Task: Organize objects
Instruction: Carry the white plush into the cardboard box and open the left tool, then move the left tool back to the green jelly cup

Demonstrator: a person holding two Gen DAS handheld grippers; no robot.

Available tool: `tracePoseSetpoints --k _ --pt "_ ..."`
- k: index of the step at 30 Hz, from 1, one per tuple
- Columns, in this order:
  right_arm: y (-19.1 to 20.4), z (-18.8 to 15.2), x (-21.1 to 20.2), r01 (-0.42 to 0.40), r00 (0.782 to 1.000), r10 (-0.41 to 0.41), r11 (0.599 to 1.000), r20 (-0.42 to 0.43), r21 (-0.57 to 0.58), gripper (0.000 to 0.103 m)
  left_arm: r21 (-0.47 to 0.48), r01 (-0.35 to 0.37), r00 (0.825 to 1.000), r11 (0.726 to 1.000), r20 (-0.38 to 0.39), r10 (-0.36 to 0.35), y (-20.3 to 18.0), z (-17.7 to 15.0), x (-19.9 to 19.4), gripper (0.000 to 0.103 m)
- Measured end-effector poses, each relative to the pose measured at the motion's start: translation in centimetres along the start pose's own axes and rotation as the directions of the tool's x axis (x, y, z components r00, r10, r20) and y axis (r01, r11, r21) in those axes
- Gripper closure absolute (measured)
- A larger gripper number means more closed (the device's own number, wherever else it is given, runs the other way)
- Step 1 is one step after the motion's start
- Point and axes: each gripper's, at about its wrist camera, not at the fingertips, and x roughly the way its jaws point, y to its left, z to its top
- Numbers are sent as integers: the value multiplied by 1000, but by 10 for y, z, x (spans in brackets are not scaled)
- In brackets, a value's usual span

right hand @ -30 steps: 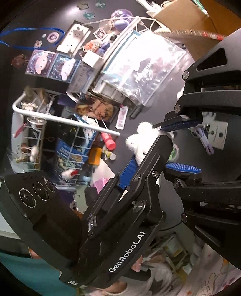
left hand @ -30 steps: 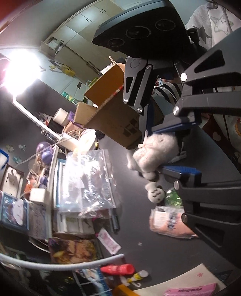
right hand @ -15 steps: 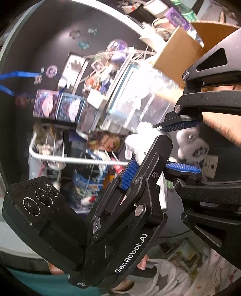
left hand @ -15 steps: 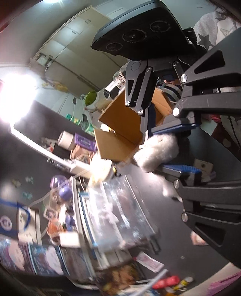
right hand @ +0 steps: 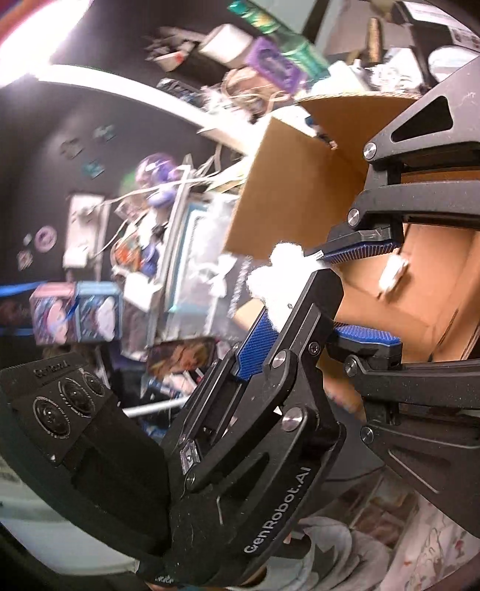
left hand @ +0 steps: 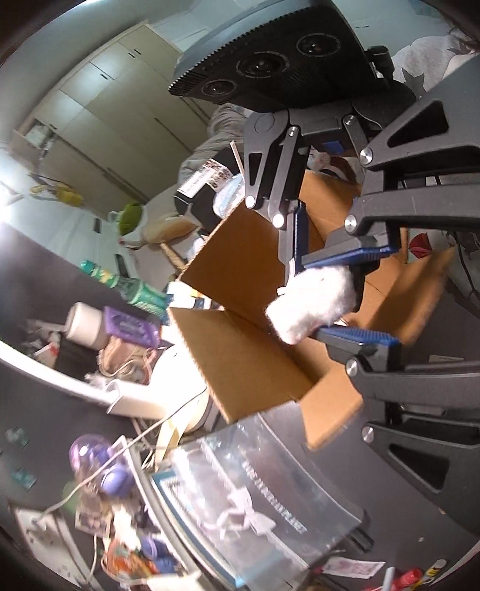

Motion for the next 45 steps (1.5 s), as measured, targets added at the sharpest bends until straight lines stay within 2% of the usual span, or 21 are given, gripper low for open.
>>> tracePoseSetpoints --k 8,10,11,12,14,16,21,24,26,30,34,38,39,42,45 --pt "-24 -11 7 27 996 -22 998 -86 60 76 14 -23 995 1000 -98 25 -8 20 38 75" --pt "-27 -11 9 35 995 -28 997 -99 67 75 20 -50 993 999 -107 52 -10 22 43 65" --pt "-28 -12 9 42 994 -35 997 -104 67 72 24 -59 992 998 -108 61 -9 22 44 54" --pt "-28 -12 9 52 994 -45 996 -104 67 69 27 -65 992 997 -106 68 -9 22 44 47" --pt "-28 -12 8 67 993 -61 996 -100 62 63 27 -66 992 997 -105 69 -8 21 43 42" --pt "-28 -11 6 72 993 -66 996 -94 57 62 22 -60 993 998 -101 62 -6 20 41 40" --pt "-20 -8 4 70 995 -66 997 -80 42 62 31 -59 996 998 -72 61 -7 15 29 38" --pt "-11 -5 0 56 997 -54 998 -47 32 62 41 -51 998 998 -24 52 -7 6 8 29" --pt "-3 -2 -4 42 999 -42 999 -12 17 62 43 -51 999 998 18 51 -5 -2 -11 28" --pt "31 7 -11 -3 998 6 999 64 -47 62 34 -107 990 994 98 103 4 -25 -48 21" --pt "73 13 -8 -59 992 73 990 102 -131 62 -12 -154 971 988 185 154 24 -61 -87 17" --pt "116 8 4 -116 980 148 969 134 -220 62 -105 -249 922 963 277 269 54 -115 -124 11" --pt "130 5 11 -129 978 165 960 131 -248 62 -134 -258 912 957 292 286 61 -127 -130 6" --pt "159 -6 36 -204 968 237 933 80 -296 62 -204 -300 882 932 312 352 79 -166 -140 2" --pt "179 -13 70 -289 954 299 916 -4 -277 62 -269 -351 855 897 298 424 98 -201 -141 2"
